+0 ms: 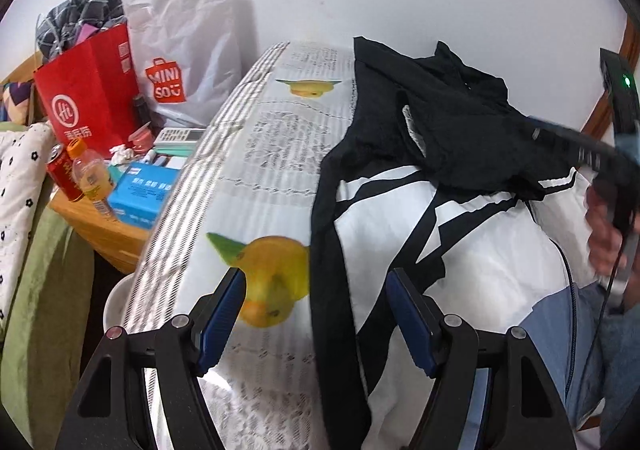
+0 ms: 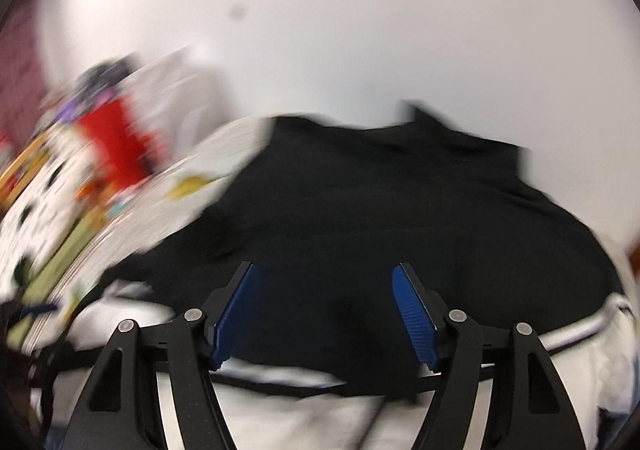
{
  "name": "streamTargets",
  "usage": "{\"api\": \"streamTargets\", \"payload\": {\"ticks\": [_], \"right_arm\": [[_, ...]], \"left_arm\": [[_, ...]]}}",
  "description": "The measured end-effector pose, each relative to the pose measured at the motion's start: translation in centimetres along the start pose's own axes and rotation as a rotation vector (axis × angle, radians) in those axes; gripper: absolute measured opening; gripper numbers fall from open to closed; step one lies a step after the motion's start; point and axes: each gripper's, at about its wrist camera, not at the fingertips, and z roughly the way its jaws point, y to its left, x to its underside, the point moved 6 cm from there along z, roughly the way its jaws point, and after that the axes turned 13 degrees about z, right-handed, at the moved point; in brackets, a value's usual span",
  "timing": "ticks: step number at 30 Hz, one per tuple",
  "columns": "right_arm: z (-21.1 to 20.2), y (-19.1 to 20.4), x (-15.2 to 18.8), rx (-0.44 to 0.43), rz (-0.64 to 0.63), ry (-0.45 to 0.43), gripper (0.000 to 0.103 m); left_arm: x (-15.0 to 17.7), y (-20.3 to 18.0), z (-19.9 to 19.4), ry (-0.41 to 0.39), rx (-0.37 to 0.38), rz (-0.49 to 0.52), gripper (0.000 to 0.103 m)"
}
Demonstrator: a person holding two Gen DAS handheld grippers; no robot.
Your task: Fold large clothes
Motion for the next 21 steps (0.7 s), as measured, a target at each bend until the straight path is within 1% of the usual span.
{"api": "streamTargets", "payload": {"ticks": [2, 3, 5, 6, 9, 10, 11, 12, 13, 14, 15, 16, 18, 19, 21], "right_arm": [[0.8, 3.4, 1.6, -0.07, -0.07, 0.036, 0.072], [1.4, 5.0, 2.4, -0.09, -0.105, 0.053, 0.073], [2.6, 7.3, 3.7, -0.098, -0.165, 0.084, 0.074], [3.4, 8.2, 4.1, -0.089, -0.187, 0.096, 0.074], [5.7, 10.1, 5.1, -0.028, -0.239, 0.125, 0.074], [6.4, 10.5, 5.0, -0.011, -0.247, 0.116, 0.073], [6.6, 10.5, 5.3, 0.008, -0.246, 0.107, 0.071], [7.1, 10.5, 5.1, 0.025, -0.235, 0.097, 0.056], [7.1, 10.6, 5.2, 0.026, -0.223, 0.097, 0.044], [7.2, 10.3, 4.8, 0.013, -0.202, 0.111, 0.019], [7.1, 9.8, 4.4, 0.006, -0.181, 0.117, 0.014], [6.4, 9.2, 4.0, -0.003, -0.156, 0.108, 0.013], [4.3, 7.6, 2.6, -0.042, -0.091, 0.051, 0.011], [2.9, 6.6, 1.9, -0.048, -0.062, 0.015, 0.011], [-0.7, 3.3, 0.0, -0.037, 0.023, -0.087, 0.011]], "left_arm": [[0.5, 0.3, -0.4, 0.007, -0.005, -0.008, 0.071], [0.8, 0.4, -0.5, 0.011, -0.005, -0.011, 0.072], [1.1, 0.5, -0.7, 0.014, -0.005, -0.012, 0.072], [1.2, 0.5, -0.8, 0.014, -0.005, -0.013, 0.072], [1.5, 0.6, -1.1, 0.012, -0.002, -0.021, 0.072], [1.5, 0.5, -1.2, 0.01, 0.001, -0.022, 0.072], [1.4, 0.5, -1.2, 0.008, 0.001, -0.022, 0.072], [1.3, 0.4, -1.2, 0.006, 0.001, -0.021, 0.072], [1.2, 0.3, -1.2, 0.006, 0.001, -0.021, 0.072], [1.1, 0.1, -1.1, 0.006, 0.002, -0.021, 0.072], [1.0, 0.0, -1.2, 0.005, 0.004, -0.019, 0.072], [0.9, -0.2, -1.2, 0.002, 0.005, -0.016, 0.072], [0.4, -0.6, -1.5, -0.009, -0.004, -0.005, 0.072], [0.2, -0.7, -1.5, -0.011, -0.007, -0.004, 0.072], [-0.2, -1.1, -1.6, -0.02, -0.005, -0.003, 0.072]]}}
